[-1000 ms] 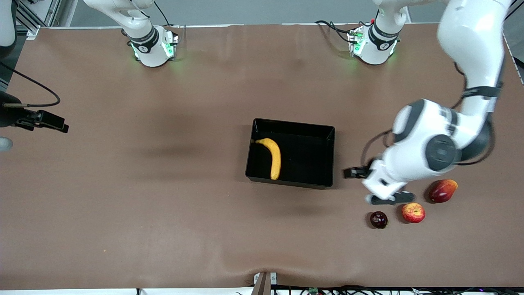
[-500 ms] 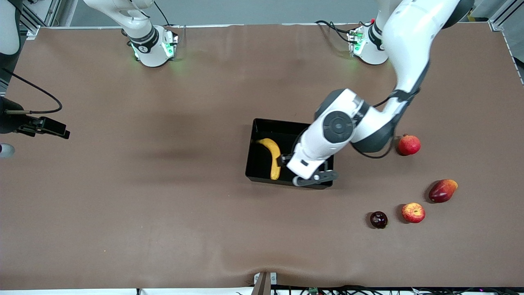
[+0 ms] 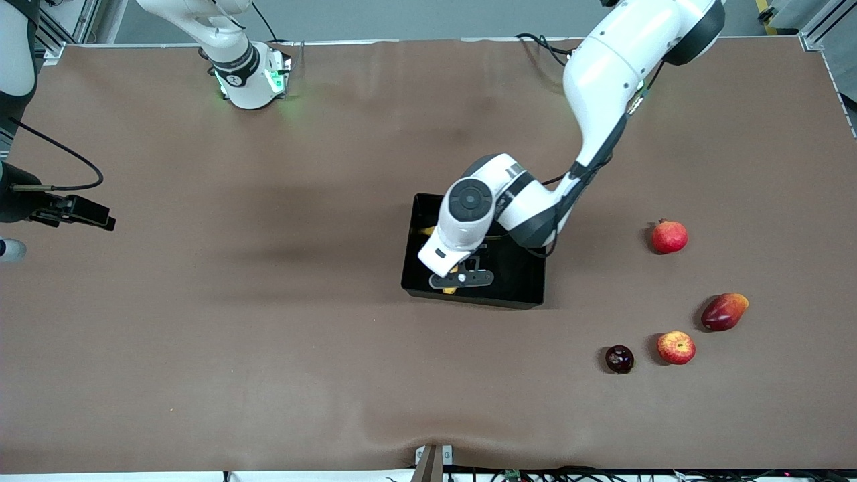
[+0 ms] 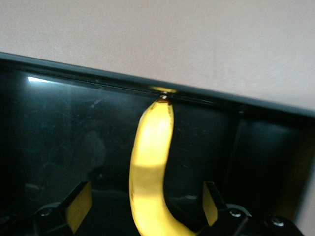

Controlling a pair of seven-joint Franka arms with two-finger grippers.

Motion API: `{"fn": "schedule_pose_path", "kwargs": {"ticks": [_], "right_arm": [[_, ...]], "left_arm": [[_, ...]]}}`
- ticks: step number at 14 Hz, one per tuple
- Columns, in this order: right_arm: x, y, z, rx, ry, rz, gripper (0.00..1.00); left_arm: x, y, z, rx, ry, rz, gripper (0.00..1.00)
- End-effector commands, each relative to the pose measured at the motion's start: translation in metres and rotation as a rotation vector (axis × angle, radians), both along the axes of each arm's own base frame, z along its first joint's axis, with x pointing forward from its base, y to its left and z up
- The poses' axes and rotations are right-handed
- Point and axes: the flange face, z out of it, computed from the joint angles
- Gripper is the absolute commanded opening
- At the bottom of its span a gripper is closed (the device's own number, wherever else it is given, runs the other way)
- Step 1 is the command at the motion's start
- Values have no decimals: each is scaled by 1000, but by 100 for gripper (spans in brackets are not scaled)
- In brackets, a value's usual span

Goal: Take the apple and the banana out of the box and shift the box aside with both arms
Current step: 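Reach the left gripper into the box and grasp the banana, then lift the banana out with the left gripper while the right gripper reaches the box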

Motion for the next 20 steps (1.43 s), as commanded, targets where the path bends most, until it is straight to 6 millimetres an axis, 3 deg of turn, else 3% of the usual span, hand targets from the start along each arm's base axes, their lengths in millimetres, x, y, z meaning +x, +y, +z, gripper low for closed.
{"fn": "schedule_pose_path", "kwargs": {"ticks": [1, 6, 7, 9, 10, 13, 14, 15, 17, 20], "right_arm": [[0, -1, 2, 5, -4, -6, 100], [1, 0, 2, 5, -4, -3, 100], [2, 0, -1, 5, 0, -3, 100], [3, 0, -4, 5, 5, -3, 100], [3, 0, -5, 5, 6, -3, 100], [5, 2, -9, 6, 12, -1, 100], [6, 4, -11, 9, 17, 2, 100], [8, 5, -15, 14, 23, 1, 100], [12, 18, -25, 19, 40, 16, 100], [16, 39, -37, 26, 57, 47, 100]], "left_arm": [[-3, -7, -38, 10, -45, -45, 100], [-29, -32, -67, 11, -51, -120, 100], [-31, -33, -72, 22, -56, -133, 93], [-30, -31, -74, 36, -69, -133, 30], [-28, -30, -73, 34, -68, -122, 4], [-12, -18, -47, 44, -88, -99, 0], [-11, -20, -29, 41, -106, -98, 0], [-7, -19, -8, 41, -119, -91, 0], [10, 2, 48, 63, -144, -59, 0], [18, 19, 108, 33, -155, -6, 0]]}}
